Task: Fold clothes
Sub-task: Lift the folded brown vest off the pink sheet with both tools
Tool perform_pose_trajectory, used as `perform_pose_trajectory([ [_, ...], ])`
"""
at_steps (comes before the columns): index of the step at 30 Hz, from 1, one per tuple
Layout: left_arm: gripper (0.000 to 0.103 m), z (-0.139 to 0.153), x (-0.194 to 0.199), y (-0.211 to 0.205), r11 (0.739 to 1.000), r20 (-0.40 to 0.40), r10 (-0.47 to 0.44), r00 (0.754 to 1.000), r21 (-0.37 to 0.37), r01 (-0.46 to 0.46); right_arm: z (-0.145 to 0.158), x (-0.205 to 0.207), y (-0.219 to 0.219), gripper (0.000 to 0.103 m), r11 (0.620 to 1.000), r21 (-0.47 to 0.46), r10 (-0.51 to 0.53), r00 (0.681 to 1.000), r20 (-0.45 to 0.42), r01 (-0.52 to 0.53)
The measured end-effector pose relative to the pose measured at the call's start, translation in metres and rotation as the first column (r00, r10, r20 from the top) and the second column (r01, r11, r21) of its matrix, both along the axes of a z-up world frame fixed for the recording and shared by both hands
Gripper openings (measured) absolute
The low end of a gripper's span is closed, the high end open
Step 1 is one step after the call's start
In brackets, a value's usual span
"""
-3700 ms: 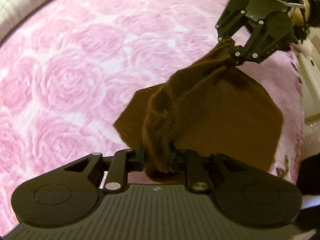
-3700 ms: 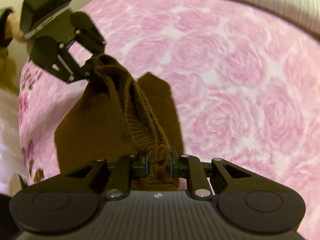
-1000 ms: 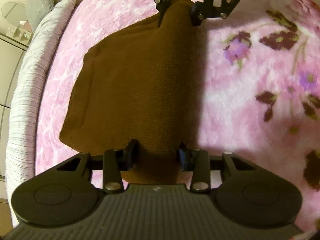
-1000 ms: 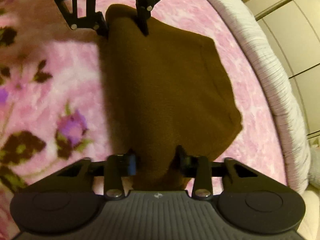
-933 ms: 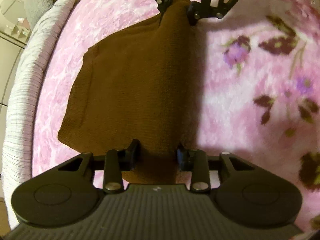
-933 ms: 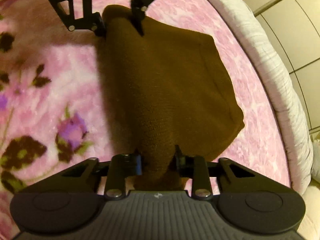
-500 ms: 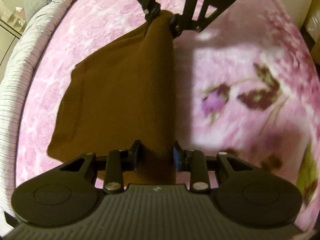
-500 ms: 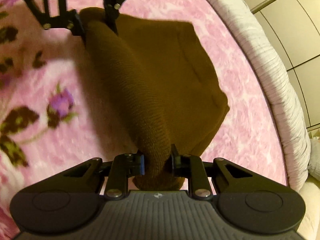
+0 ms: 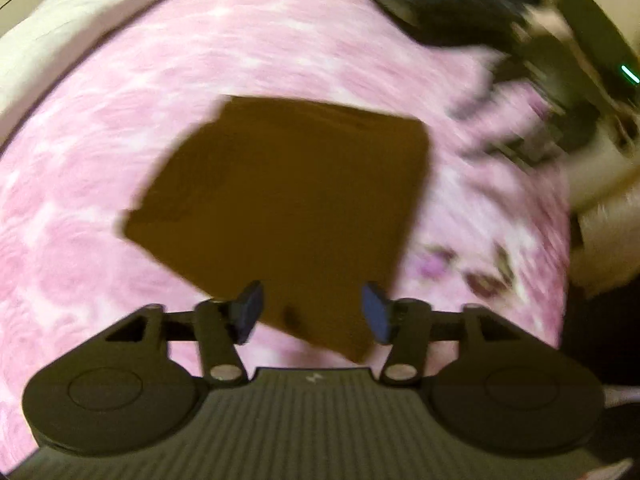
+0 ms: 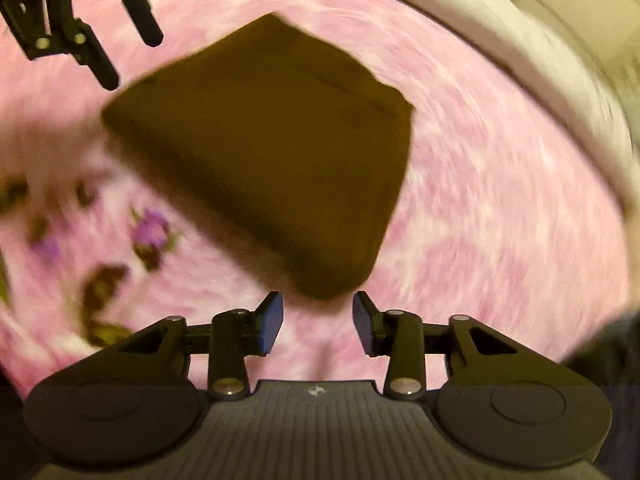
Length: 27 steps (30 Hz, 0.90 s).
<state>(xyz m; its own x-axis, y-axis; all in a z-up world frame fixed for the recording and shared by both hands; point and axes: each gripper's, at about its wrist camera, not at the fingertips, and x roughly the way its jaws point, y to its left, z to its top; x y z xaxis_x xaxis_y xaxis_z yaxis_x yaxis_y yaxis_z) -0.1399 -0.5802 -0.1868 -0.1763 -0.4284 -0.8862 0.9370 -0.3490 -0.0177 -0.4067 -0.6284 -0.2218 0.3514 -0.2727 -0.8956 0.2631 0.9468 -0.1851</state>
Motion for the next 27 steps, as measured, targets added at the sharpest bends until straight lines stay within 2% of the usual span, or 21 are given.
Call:
perform_pose_trajectory([
  [2, 0.073, 0.006, 0.024, -0.019, 0.998, -0.004, 0.058, 0.998, -0.016, -0.058, 0.010, -0.007, -0.010, 0.049, 0.985, 0.117, -0.137, 0.989, 0.060, 0.129],
  [3, 0.075, 0.006, 0.035, -0.032, 0.997, -0.013, 0.080, 0.997, -0.013, -0.080, 0.012, -0.010, -0.016, 0.052, 0.963, 0.194, -0.206, 0.975, 0.087, 0.186],
  [6, 0.077, -0.007, 0.066, -0.079, 0.991, -0.041, 0.125, 0.991, 0.043, -0.123, 0.011, -0.013, -0.037, 0.052, 0.859, 0.419, -0.373, 0.919, 0.124, 0.292],
  [8, 0.079, -0.019, 0.083, -0.110, 0.991, -0.068, 0.116, 0.991, 0.076, -0.111, 0.003, -0.011, -0.047, 0.053, 0.786, 0.524, -0.452, 0.883, 0.125, 0.328],
  [10, 0.082, -0.032, 0.095, -0.133, 0.990, -0.105, 0.099, 0.990, 0.110, -0.087, -0.006, -0.007, -0.053, 0.054, 0.726, 0.592, -0.509, 0.852, 0.122, 0.349],
  [12, 0.082, -0.050, 0.107, -0.156, 0.986, -0.151, 0.068, 0.986, 0.160, -0.044, -0.016, -0.003, -0.058, 0.059, 0.662, 0.654, -0.565, 0.817, 0.114, 0.367],
  [15, 0.081, -0.081, 0.116, -0.182, 0.966, -0.216, 0.007, 0.976, 0.253, 0.050, -0.029, -0.003, -0.059, 0.063, 0.545, 0.735, -0.668, 0.738, 0.091, 0.403],
  [16, 0.077, -0.091, 0.117, -0.190, 0.955, -0.238, -0.014, 0.971, 0.284, 0.083, -0.033, -0.003, -0.058, 0.063, 0.504, 0.757, -0.704, 0.705, 0.082, 0.415],
  [17, 0.067, -0.100, 0.116, -0.194, 0.940, -0.246, -0.048, 0.968, 0.317, 0.127, -0.037, -0.004, -0.057, 0.063, 0.460, 0.779, -0.741, 0.668, 0.071, 0.427],
  [18, 0.064, -0.109, 0.114, -0.198, 0.922, -0.255, -0.082, 0.963, 0.348, 0.171, -0.041, -0.005, -0.056, 0.063, 0.425, 0.793, -0.769, 0.636, 0.062, 0.437],
  [19, 0.064, -0.114, 0.110, -0.199, 0.908, -0.253, -0.131, 0.958, 0.356, 0.219, -0.043, -0.006, -0.054, 0.063, 0.399, 0.801, -0.794, 0.605, 0.058, 0.447],
  [24, 0.066, -0.119, 0.112, -0.204, 0.895, -0.306, -0.135, 0.942, 0.371, 0.249, -0.053, -0.014, -0.049, 0.065, 0.306, 0.816, -0.889, 0.453, 0.061, 0.490],
  [25, 0.059, -0.120, 0.113, -0.205, 0.892, -0.317, -0.136, 0.939, 0.374, 0.255, -0.057, -0.016, -0.048, 0.066, 0.281, 0.821, -0.906, 0.419, 0.056, 0.497],
  [26, 0.040, -0.120, 0.113, -0.206, 0.889, -0.327, -0.136, 0.935, 0.376, 0.261, -0.059, -0.020, -0.048, 0.066, 0.252, 0.830, -0.922, 0.383, 0.050, 0.497],
  [27, 0.028, -0.121, 0.114, -0.206, 0.886, -0.337, -0.136, 0.931, 0.379, 0.267, -0.064, -0.022, -0.049, 0.065, 0.223, 0.839, -0.938, 0.345, 0.046, 0.496],
])
